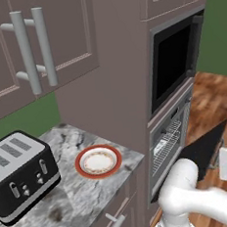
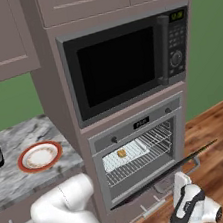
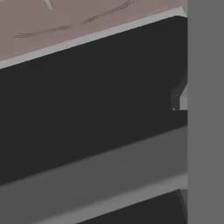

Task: Take the baked cake out of the oven and place it on the plate for cooling. Then close the oven door.

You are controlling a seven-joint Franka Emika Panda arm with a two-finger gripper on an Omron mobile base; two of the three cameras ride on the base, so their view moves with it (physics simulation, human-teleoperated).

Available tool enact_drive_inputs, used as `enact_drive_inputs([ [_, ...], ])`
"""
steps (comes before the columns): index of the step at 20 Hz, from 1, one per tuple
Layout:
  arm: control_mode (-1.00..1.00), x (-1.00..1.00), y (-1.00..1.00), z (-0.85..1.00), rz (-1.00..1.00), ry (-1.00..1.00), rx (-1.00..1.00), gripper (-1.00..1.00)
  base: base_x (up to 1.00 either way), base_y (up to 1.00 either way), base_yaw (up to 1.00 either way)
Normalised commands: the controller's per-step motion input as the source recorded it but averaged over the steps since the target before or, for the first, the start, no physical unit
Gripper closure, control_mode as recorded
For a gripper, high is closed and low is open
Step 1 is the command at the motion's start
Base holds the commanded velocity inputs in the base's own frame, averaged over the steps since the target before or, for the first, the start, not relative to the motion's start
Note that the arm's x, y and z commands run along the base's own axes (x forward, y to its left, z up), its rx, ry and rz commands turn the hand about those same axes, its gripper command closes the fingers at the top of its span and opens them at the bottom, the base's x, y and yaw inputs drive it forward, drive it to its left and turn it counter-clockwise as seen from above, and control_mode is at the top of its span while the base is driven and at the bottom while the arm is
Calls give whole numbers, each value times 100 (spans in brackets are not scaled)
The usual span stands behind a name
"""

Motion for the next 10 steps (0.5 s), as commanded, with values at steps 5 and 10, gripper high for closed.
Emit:
enact_drive_inputs([
  [5,-100,-41,-66,-81,0,0,5,100,0,0,0],
  [10,-100,-20,-30,-67,0,0,0,100,0,0,0],
])
